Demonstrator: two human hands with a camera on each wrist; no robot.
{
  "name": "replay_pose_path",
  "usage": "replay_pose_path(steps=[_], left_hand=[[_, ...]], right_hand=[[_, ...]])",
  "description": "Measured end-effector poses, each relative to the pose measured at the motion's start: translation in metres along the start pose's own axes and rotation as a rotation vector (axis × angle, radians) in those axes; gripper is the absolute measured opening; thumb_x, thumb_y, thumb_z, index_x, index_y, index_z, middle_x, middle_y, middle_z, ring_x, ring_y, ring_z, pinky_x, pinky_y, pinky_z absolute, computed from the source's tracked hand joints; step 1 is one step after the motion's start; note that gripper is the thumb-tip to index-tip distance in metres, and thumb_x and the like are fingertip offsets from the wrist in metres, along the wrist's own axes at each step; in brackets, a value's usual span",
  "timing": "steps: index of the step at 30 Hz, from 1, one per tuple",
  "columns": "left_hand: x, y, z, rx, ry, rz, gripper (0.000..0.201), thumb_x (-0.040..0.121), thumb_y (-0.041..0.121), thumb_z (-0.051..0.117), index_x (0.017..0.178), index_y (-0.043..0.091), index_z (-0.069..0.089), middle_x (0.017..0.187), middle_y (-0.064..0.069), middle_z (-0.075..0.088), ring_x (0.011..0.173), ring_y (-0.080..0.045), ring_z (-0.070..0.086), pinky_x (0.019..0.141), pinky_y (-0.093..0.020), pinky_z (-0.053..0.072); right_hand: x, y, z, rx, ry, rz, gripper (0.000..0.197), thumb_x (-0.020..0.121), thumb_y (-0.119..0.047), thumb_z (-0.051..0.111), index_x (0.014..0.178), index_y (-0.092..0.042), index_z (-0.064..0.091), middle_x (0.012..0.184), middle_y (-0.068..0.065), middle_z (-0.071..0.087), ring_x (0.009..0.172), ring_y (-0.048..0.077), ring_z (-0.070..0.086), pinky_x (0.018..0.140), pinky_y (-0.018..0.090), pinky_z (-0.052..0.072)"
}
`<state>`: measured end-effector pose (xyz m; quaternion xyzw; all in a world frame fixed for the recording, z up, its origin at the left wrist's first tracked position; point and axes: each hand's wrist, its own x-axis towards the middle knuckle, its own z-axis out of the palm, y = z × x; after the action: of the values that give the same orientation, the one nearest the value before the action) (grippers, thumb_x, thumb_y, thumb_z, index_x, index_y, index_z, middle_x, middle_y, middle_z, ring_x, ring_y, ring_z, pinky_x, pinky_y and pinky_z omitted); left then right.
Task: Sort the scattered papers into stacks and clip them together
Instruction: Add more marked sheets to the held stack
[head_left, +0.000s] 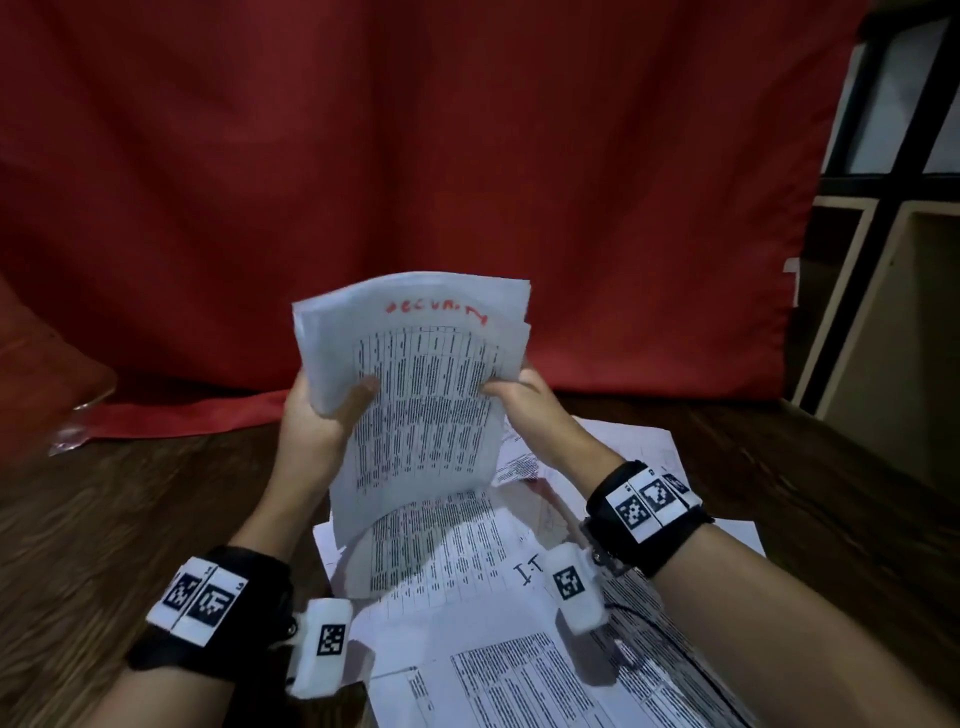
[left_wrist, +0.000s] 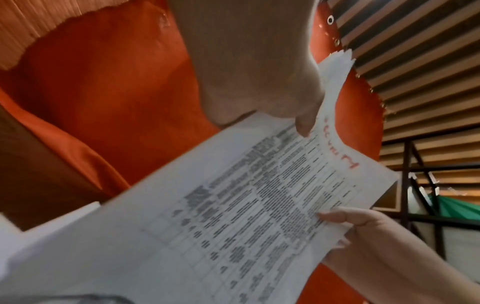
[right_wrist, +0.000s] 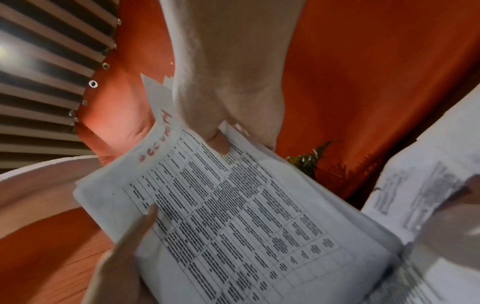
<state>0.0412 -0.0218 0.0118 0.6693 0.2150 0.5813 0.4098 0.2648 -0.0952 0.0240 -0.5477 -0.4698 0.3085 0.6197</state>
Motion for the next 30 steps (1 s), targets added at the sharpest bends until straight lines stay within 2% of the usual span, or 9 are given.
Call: replay_pose_path(steps=[3,6,9,13,16,20,23,26,30], left_hand=[[-0.003,-0.018,-0.004,0.084,-0.099,-0.092,0.009,0.100,0.016,0.070,0.103,0.024,0.072,0.090,0.025,0.080,0.084,0.006,0.075,0.067,-0.011,0.057],[-0.003,-0.026,-0.011,0.125,-0.039,-0.109,0.013,0.101,0.017,0.070,0.093,0.027,0.071,0.080,0.029,0.077,0.075,0.011,0.072,0.064,-0.009,0.055],[0.001,-0.027,-0.015,0.120,0.015,-0.113,0.015,0.100,0.016,0.072,0.091,0.029,0.071,0.076,0.032,0.075,0.072,0.014,0.069,0.063,-0.007,0.053],[0.000,-0.026,-0.016,0.057,0.065,-0.119,0.022,0.100,0.010,0.071,0.087,0.029,0.073,0.076,0.033,0.074,0.074,0.016,0.069,0.066,-0.006,0.053],[0.003,-0.025,-0.013,0.009,0.112,-0.153,0.028,0.098,0.009,0.073,0.081,0.029,0.079,0.077,0.033,0.075,0.076,0.016,0.070,0.069,-0.006,0.054],[0.003,-0.021,-0.005,-0.032,0.143,-0.145,0.022,0.097,0.006,0.073,0.095,0.028,0.068,0.077,0.037,0.074,0.076,0.017,0.069,0.071,-0.007,0.056],[0.000,-0.018,0.002,-0.045,0.147,-0.117,0.015,0.099,0.002,0.068,0.107,0.014,0.068,0.076,0.038,0.072,0.076,0.018,0.069,0.071,-0.006,0.056],[-0.003,-0.016,0.004,-0.082,0.149,-0.103,0.029,0.100,0.001,0.067,0.129,-0.003,0.063,0.077,0.039,0.072,0.077,0.018,0.069,0.073,-0.006,0.056],[-0.004,-0.015,-0.003,-0.077,0.152,-0.122,0.015,0.101,0.003,0.067,0.109,0.016,0.068,0.081,0.039,0.073,0.080,0.018,0.069,0.073,-0.005,0.056]], right_hand=[[-0.001,-0.001,-0.009,-0.143,-0.125,0.012,0.037,0.093,0.001,0.054,0.129,-0.009,0.060,0.122,0.002,0.069,0.113,0.015,0.064,0.096,0.030,0.049],[0.001,-0.010,-0.033,-0.369,-0.247,-0.021,0.047,0.091,0.000,0.058,0.135,-0.013,0.051,0.116,0.000,0.067,0.108,0.011,0.065,0.093,0.031,0.054],[-0.002,-0.011,-0.073,-0.837,-0.341,0.021,0.033,0.094,-0.013,0.062,0.127,-0.016,0.058,0.102,-0.002,0.068,0.095,0.015,0.066,0.086,0.035,0.053],[-0.021,0.010,-0.121,-1.262,-0.598,0.405,0.028,0.094,-0.038,0.068,0.114,-0.020,0.060,0.098,-0.002,0.068,0.086,0.020,0.068,0.074,0.039,0.057],[-0.042,0.021,-0.145,-1.513,-0.558,0.601,0.051,0.086,-0.056,0.070,0.112,-0.012,0.065,0.106,0.004,0.070,0.089,0.023,0.070,0.064,0.033,0.055],[-0.064,0.035,-0.163,-1.442,-0.506,0.792,0.079,0.071,-0.063,0.080,0.124,-0.009,0.057,0.120,0.011,0.068,0.101,0.030,0.070,0.053,0.029,0.052],[-0.073,0.047,-0.167,-1.364,-0.491,0.837,0.090,0.062,-0.054,0.091,0.129,-0.018,0.042,0.125,0.008,0.060,0.093,0.027,0.068,0.062,0.038,0.060],[-0.074,0.052,-0.171,-1.262,-0.423,0.834,0.085,0.067,-0.036,0.093,0.129,-0.018,0.038,0.117,0.014,0.064,0.070,0.022,0.069,0.061,0.036,0.061],[-0.074,0.056,-0.179,-1.172,-0.368,0.827,0.081,0.070,-0.025,0.092,0.130,-0.014,0.039,0.103,0.014,0.066,0.060,0.018,0.061,0.052,0.030,0.056]])
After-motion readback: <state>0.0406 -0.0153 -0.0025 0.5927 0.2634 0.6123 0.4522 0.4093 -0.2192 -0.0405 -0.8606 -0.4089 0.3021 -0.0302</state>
